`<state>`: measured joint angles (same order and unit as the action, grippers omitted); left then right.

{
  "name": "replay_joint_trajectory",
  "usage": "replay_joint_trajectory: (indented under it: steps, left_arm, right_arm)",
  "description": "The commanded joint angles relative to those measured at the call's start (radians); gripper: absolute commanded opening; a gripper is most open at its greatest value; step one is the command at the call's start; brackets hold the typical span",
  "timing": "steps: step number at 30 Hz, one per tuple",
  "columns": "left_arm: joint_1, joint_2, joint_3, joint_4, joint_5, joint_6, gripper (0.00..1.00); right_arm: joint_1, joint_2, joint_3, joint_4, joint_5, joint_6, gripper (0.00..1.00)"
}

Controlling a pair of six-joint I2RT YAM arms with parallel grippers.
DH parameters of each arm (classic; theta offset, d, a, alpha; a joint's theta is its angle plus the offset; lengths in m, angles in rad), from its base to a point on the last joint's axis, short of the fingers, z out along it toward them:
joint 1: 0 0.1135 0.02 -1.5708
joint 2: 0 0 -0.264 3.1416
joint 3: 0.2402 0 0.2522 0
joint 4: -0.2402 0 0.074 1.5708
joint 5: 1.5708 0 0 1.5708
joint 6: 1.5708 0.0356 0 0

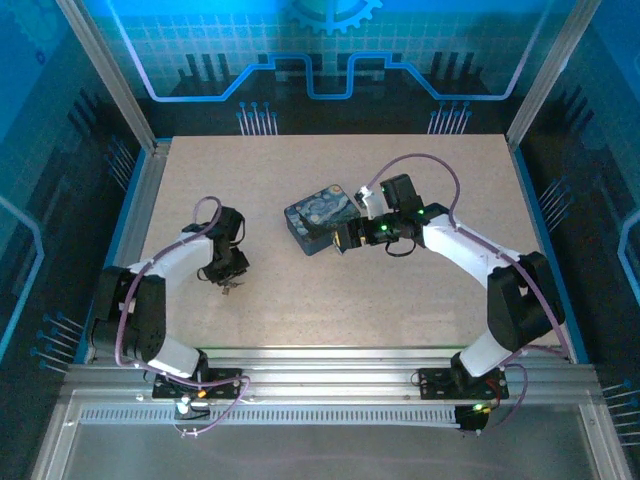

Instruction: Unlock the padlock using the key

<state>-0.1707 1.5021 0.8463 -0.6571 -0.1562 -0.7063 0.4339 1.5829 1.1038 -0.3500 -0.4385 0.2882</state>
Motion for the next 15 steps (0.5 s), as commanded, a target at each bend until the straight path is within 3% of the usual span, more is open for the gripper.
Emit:
replay_joint_trajectory:
  steps: [1,15]
  left_arm:
    - [0.011,-0.006,-0.008,-0.029,-0.009,-0.027,0.30]
    - [0.011,-0.046,-0.057,-0.053,-0.046,-0.039,0.33]
  right_arm:
    - [0.011,-0.027,0.004,-0.021,-0.010,-0.012,0.73]
    - [0.017,-0.011,0.011,-0.008,-0.019,-0.003,0.73]
